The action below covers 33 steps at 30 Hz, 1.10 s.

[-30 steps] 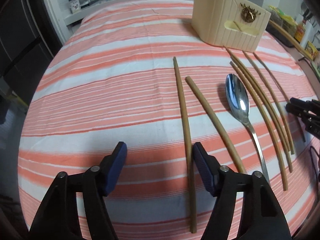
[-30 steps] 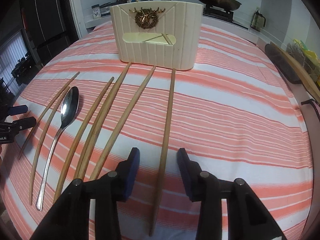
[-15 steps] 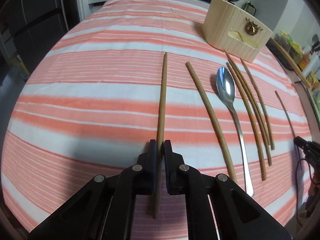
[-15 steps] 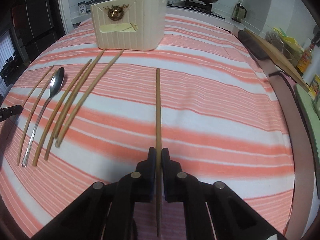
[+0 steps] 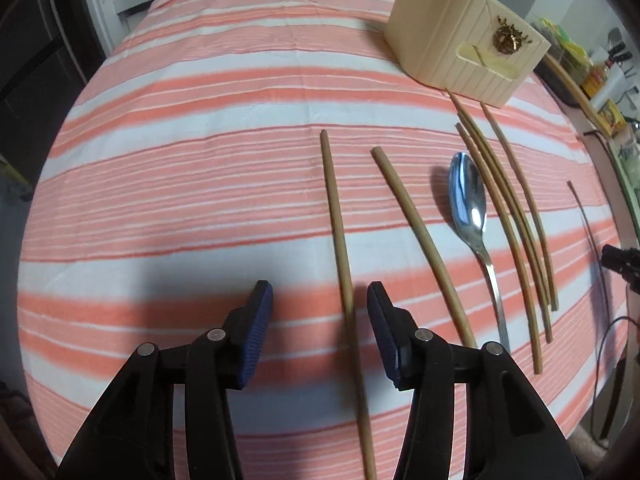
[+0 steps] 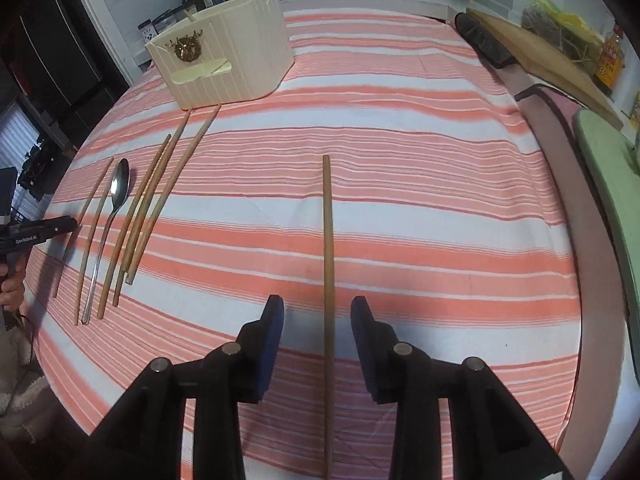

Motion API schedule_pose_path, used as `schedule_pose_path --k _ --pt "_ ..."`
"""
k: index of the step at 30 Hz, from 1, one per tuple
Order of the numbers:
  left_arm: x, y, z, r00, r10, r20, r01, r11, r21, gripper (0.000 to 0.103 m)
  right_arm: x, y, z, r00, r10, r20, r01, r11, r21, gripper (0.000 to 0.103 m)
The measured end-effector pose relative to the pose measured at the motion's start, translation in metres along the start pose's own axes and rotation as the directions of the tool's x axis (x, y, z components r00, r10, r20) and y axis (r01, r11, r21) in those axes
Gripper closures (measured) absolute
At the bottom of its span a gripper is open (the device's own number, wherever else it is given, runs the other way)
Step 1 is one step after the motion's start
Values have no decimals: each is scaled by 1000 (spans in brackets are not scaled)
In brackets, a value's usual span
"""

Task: Organize utensils
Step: 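Grasp a chopstick with the right tool while the left tool grasps another chopstick, then lift both chopsticks over the cream box while both tools release them inside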

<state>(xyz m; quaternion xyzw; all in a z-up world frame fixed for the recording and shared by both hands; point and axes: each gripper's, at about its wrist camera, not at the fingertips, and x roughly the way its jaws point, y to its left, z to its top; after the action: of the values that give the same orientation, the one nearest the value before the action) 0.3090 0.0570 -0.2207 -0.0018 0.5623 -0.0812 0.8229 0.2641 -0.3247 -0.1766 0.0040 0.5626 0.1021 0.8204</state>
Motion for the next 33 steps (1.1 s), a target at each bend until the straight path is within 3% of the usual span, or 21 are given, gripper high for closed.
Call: schedule_pose_path --k 5,8,9,11,14,18,21,25,28,33 --pt "13 -2 29 998 60 -22 -58 996 67 59 32 6 32 997 -34 -71 29 997 -68 67" --pt "22 -4 49 997 64 -32 -61 995 83 71 46 1 61 998 -46 -43 43 998 -50 68" --pt "24 -5 56 998 58 -36 -55 995 85 79 51 1 70 998 -54 -36 52 998 -46 71" --pt "28 -5 68 999 41 -35 -38 996 77 96 59 3 85 997 -70 -26 68 996 -54 97" --pt "27 -1 77 1000 16 -2 -16 998 55 99 60 1 98 998 -58 -1 58 998 -14 97" --pt "-9 6 73 993 -43 113 43 999 8 99 16 4 99 991 -31 132 32 999 -8 97" --pt "-53 9 63 970 -72 230 73 997 4 99 -41 8 88 968 32 250 -29 999 -16 97" --pt "-114 7 47 918 -131 374 135 991 17 99 -102 23 72 923 62 379 -41 997 -64 97" --pt "-146 6 39 879 -156 451 160 987 29 99 -129 32 63 891 64 450 -28 996 -86 97" --pt "-179 6 39 832 -166 529 188 982 12 99 -151 39 59 841 59 538 -12 996 -92 97"
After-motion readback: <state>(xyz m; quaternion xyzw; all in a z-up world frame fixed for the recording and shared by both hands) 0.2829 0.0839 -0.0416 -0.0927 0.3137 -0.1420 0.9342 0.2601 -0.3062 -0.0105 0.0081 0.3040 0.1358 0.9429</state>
